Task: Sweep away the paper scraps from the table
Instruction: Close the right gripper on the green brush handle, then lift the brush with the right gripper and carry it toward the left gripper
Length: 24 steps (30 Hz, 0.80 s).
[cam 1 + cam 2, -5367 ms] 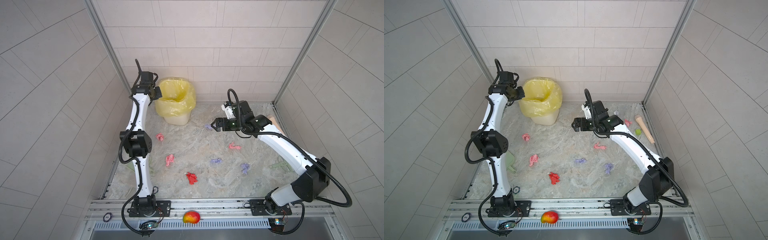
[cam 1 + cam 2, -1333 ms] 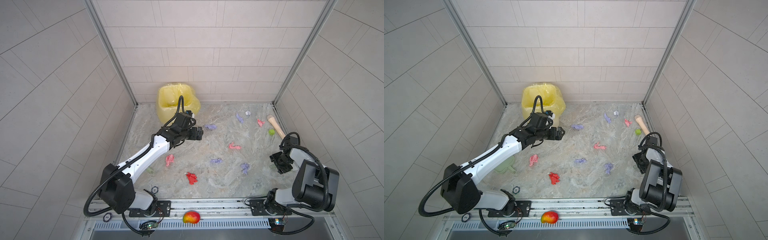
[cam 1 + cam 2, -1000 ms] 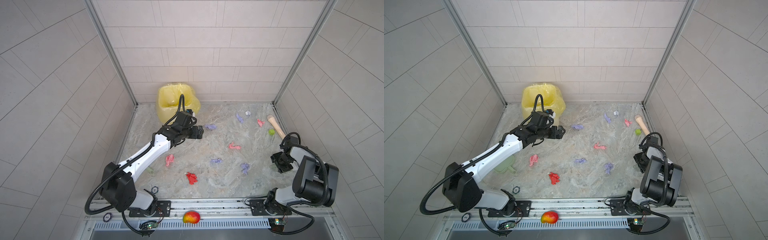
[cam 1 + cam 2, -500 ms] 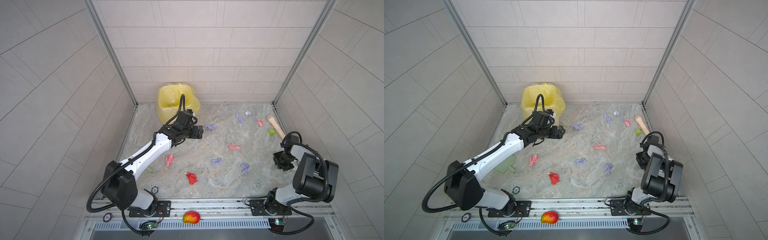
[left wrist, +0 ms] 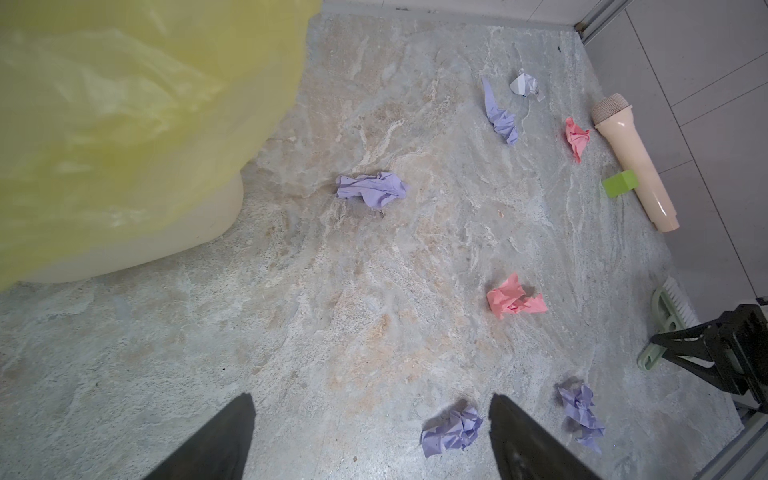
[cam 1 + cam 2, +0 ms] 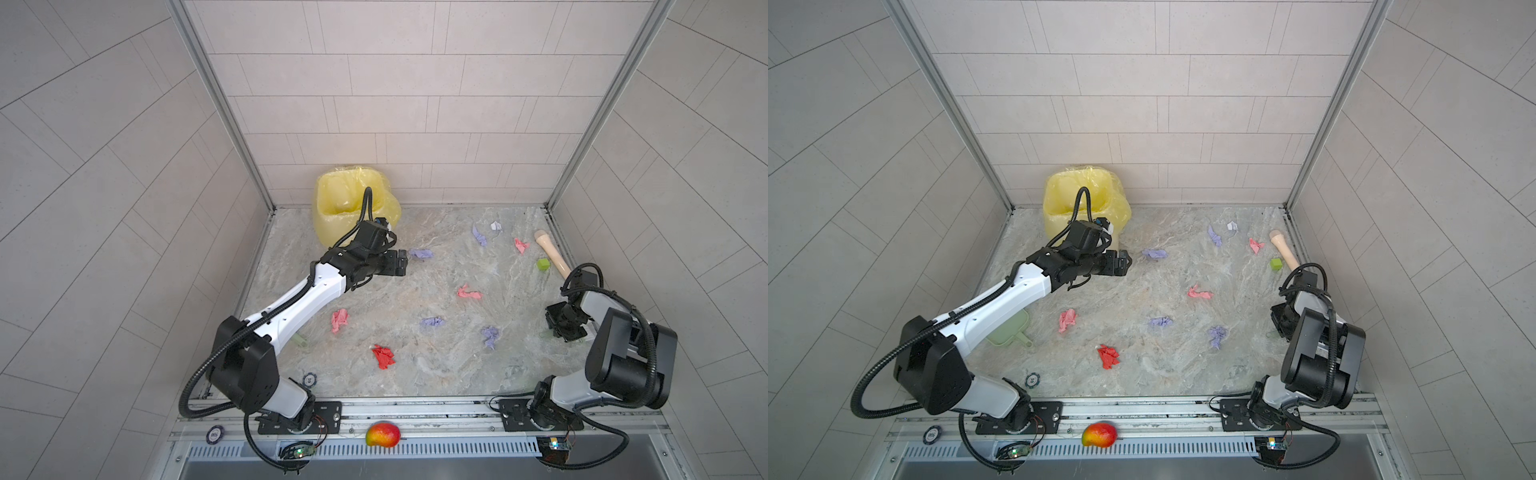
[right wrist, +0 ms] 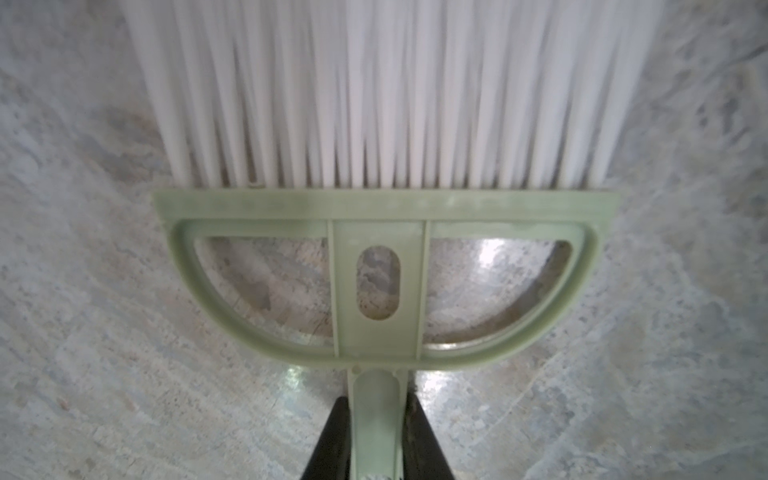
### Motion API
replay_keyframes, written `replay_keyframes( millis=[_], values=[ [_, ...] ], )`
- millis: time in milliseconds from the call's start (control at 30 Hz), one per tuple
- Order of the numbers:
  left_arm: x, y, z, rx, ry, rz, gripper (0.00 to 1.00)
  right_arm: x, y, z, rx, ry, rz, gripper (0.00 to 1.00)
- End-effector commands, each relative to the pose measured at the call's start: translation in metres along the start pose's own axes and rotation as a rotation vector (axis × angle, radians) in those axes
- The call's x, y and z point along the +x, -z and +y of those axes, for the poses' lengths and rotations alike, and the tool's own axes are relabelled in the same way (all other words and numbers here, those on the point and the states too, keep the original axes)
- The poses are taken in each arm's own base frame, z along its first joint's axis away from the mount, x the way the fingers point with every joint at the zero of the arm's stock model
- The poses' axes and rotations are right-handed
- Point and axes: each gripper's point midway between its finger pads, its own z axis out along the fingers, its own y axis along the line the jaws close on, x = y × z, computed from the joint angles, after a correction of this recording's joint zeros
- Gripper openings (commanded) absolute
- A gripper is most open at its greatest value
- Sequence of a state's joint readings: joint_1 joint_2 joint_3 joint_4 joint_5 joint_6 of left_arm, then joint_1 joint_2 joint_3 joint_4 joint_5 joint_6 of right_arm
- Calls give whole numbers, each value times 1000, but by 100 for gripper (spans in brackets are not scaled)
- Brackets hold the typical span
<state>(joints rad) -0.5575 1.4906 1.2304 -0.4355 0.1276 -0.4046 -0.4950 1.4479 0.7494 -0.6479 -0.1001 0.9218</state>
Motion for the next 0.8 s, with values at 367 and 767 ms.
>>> replay_keyframes(
  millis=[367, 767],
  values=[
    [-8, -9, -19, 71, 37, -19, 94, 41, 71, 31, -75, 340, -95, 0],
    [-4, -18, -70, 263, 65, 39, 94, 118, 120, 84, -265, 811, -123, 0]
  ],
)
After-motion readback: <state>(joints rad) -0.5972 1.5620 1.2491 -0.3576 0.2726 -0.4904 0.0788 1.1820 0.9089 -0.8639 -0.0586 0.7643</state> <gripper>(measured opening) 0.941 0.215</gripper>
